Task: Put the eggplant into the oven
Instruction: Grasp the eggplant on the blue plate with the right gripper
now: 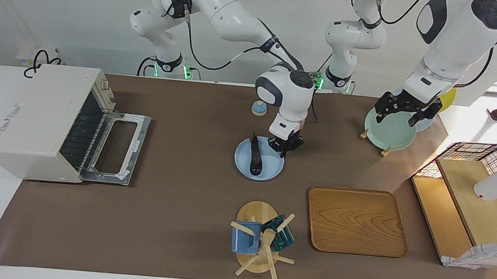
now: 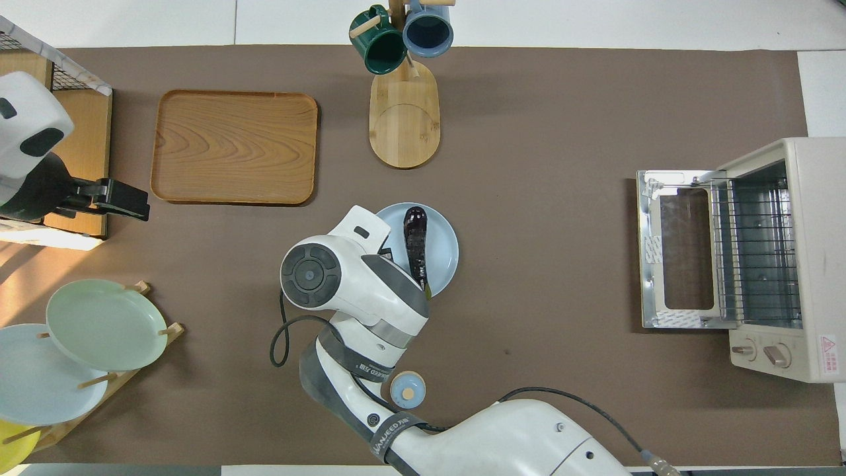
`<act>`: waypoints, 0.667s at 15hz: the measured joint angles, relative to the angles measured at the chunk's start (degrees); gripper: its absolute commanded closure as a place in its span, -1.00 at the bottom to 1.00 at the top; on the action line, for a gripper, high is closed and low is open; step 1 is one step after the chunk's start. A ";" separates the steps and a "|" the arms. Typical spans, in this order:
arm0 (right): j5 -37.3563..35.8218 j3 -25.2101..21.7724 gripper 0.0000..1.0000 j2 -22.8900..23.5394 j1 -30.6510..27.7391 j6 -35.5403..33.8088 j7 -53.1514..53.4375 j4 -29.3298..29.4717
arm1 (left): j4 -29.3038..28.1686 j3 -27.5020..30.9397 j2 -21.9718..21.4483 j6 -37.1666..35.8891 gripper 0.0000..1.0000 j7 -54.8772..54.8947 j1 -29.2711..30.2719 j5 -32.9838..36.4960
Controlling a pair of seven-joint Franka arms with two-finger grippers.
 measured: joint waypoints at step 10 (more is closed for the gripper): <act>-6.47 -1.40 1.00 -17.73 -15.98 -23.79 -21.84 -8.83 | 1.40 0.10 -1.30 -5.65 -1.00 0.19 0.04 0.00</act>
